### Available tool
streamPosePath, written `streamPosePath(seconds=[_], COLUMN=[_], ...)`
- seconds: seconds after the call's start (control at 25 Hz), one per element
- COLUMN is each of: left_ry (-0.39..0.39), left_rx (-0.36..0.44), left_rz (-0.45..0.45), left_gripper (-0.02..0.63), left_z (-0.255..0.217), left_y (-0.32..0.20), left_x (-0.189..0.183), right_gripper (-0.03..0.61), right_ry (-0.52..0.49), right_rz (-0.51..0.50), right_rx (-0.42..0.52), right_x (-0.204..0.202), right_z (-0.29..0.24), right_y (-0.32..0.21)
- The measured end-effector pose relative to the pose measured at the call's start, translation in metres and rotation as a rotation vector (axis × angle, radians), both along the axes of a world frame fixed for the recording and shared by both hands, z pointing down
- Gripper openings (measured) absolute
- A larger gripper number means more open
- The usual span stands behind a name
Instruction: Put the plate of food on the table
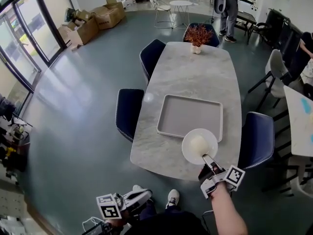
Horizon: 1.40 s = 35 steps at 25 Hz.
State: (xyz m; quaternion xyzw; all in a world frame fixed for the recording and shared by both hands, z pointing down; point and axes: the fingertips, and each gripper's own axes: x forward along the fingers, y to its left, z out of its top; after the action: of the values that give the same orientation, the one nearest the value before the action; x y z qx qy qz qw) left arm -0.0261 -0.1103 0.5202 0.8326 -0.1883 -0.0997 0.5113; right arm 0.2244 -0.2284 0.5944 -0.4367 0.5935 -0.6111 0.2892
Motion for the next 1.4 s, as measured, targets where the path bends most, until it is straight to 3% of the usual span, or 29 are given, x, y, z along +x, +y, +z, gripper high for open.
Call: streamPosePath(seconds=[0.28,0.56,1.0,1.4], left_ry=[-0.054,-0.051,-0.056,-0.058], left_rx=[0.021,-0.008,-0.038,-0.051], left_rz=[0.007,-0.034,-0.070,-0.087], left_gripper=[0.006,0.006,0.006,0.006], left_z=[0.006,0.013,0.017,0.020], left_y=[0.004,0.002,0.000,0.005], left_x=[0.000,-0.010,-0.028,-0.036], right_gripper=[0.026,0.026,0.026,0.026], right_ry=[0.054,0.108,0.073,0.101], right_rz=[0.024,0.056,0.139,0.146], right_rx=[-0.046,-0.077,-0.192,-0.269], right_x=[0.019,0.035,0.038,0.034], right_z=[0.015,0.041,0.091,0.118], right_y=[-0.030,-0.081,-0.134,-0.149])
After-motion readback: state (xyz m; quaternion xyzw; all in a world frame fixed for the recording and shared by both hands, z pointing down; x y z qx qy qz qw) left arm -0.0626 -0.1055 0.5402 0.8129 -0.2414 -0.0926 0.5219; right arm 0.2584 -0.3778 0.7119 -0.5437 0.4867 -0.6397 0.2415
